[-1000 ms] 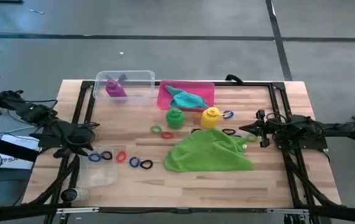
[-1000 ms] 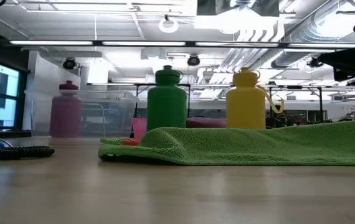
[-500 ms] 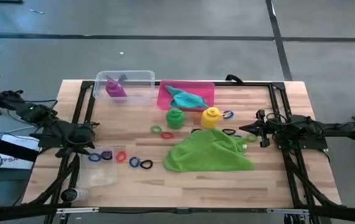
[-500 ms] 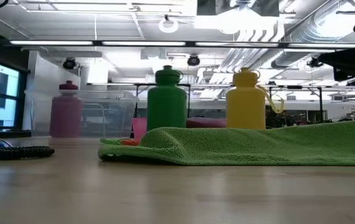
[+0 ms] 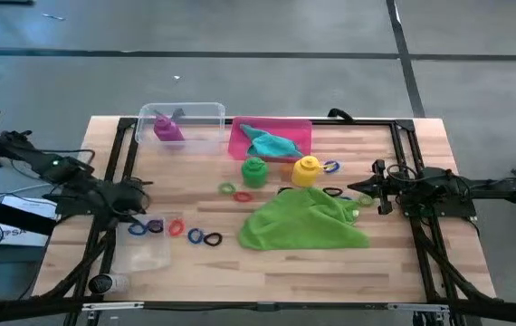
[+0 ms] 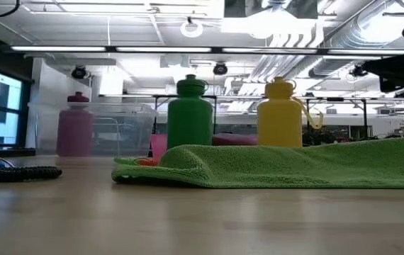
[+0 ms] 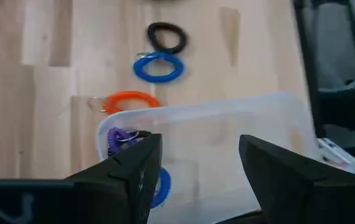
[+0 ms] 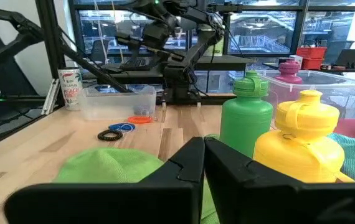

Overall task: Pick & Place Sports Items
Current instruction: Put the orange spring keychain into the bottom transparent bin

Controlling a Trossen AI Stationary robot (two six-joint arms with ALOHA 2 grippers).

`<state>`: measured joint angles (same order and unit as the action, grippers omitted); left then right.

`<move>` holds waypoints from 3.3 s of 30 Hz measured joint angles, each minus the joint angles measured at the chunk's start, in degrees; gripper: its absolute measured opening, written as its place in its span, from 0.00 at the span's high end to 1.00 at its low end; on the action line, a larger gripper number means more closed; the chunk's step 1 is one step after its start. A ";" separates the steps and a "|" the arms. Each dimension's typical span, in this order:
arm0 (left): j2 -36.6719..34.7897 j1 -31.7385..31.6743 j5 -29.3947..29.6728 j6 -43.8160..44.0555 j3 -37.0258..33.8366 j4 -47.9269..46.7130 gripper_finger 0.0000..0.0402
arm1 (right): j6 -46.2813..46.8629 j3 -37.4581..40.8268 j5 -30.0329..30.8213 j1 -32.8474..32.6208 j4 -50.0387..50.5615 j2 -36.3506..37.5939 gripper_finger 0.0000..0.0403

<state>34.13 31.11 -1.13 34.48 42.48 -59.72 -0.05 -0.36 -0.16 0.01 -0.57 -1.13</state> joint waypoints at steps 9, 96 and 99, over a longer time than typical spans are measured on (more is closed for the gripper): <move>7.28 -7.51 -0.02 -0.22 0.00 1.77 0.56 | -0.02 0.00 0.00 0.00 -0.01 0.00 1.00; 50.96 -18.73 -3.21 18.66 5.31 7.57 0.56 | 0.00 0.00 -0.02 0.00 0.02 0.00 1.00; 51.90 -18.73 -3.55 17.72 5.31 7.92 0.56 | 0.00 0.02 0.00 0.00 0.01 -0.01 1.00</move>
<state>86.03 12.38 -4.68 52.20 47.79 -51.80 -0.05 -0.34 -0.16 0.01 -0.56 -1.14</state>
